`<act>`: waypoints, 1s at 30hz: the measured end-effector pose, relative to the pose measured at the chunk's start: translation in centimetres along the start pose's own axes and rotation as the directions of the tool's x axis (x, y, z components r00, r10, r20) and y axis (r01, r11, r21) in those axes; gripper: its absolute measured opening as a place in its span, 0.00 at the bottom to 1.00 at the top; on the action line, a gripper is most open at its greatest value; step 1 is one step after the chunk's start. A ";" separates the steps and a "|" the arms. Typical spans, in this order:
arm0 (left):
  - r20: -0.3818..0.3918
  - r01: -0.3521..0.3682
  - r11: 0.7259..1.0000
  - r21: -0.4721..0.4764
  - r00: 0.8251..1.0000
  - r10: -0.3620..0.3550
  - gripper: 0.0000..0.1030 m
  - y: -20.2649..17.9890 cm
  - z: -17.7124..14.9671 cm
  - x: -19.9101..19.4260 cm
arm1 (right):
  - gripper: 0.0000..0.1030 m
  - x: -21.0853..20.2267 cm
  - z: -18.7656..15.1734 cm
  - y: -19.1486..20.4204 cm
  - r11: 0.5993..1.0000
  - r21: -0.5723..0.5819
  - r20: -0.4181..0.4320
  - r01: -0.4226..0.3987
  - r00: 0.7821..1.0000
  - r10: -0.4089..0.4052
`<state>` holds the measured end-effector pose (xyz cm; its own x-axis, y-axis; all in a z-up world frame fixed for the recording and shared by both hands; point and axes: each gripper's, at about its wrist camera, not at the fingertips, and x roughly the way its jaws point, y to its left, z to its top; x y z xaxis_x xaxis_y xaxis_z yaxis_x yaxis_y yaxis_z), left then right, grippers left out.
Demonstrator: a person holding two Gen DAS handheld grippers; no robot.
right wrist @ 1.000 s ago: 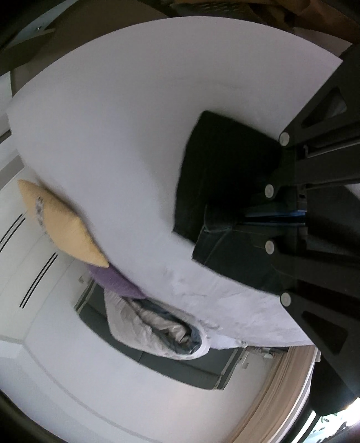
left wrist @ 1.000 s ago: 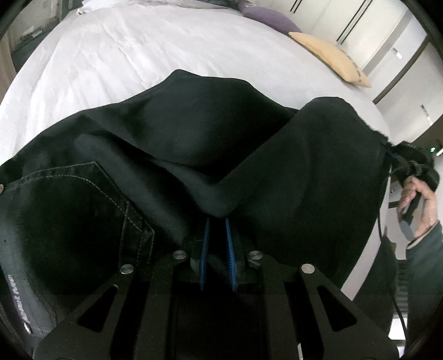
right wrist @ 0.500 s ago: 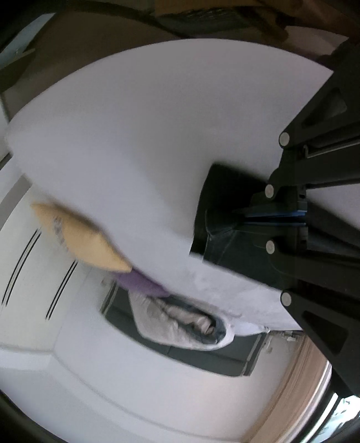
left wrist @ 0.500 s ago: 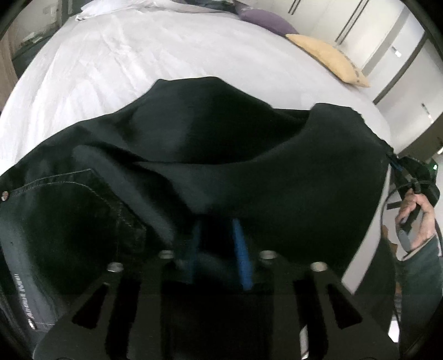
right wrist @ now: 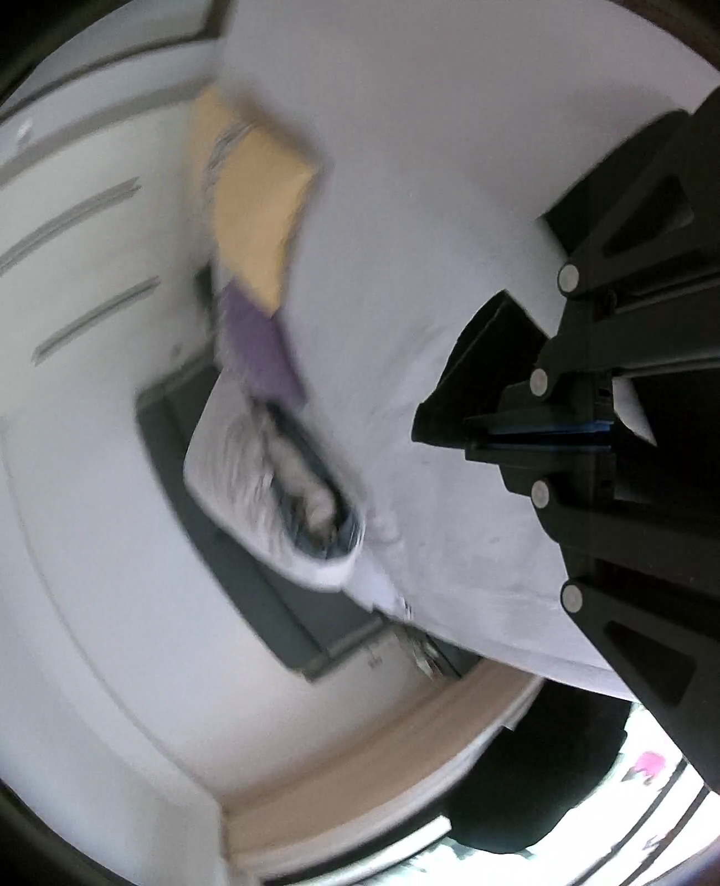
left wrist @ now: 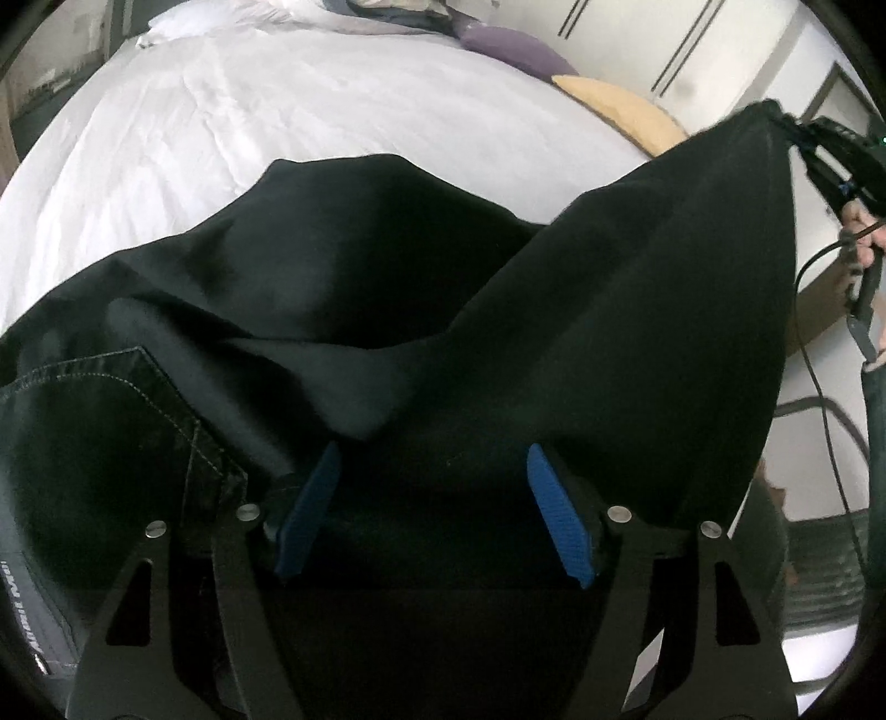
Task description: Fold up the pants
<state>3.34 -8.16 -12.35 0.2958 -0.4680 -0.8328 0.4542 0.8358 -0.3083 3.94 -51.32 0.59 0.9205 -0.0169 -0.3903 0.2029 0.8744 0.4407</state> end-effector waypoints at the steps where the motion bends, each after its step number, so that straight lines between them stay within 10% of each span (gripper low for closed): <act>1: 0.003 0.003 1.000 -0.002 1.000 -0.003 0.67 0.2 0.0 0.0 | 0.03 -0.8 0.3 0.8 0.999 -0.031 0.016 -0.008 1.000 0.008; 7: 0.013 -0.037 0.998 0.059 0.999 0.036 0.68 -0.4 -0.4 0.4 | 0.03 -4.5 -6.5 -7.4 0.969 0.222 0.026 0.105 0.993 -0.113; 13: 0.001 -0.050 0.995 0.092 0.999 0.050 0.72 -0.6 -0.4 0.5 | 0.02 -4.6 -17.3 -16.7 0.811 0.536 -0.093 0.234 0.971 -0.219; 23: -0.001 -0.066 0.992 0.104 0.998 0.067 0.73 -1.7 0.0 0.9 | 0.02 -6.2 -14.0 -13.6 0.857 0.469 0.032 0.215 0.965 -0.260; 30: -0.002 -0.066 0.992 0.104 0.998 0.067 0.74 -1.7 0.0 1.1 | 0.02 -5.8 -16.8 -16.4 0.783 0.570 -0.017 0.248 0.957 -0.291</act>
<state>2.94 -10.08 -12.75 0.3236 -0.4105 -0.8525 0.5182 0.8307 -0.2033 -10.36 -57.42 -18.01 0.8161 -0.2625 -0.5149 0.5775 0.4040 0.7094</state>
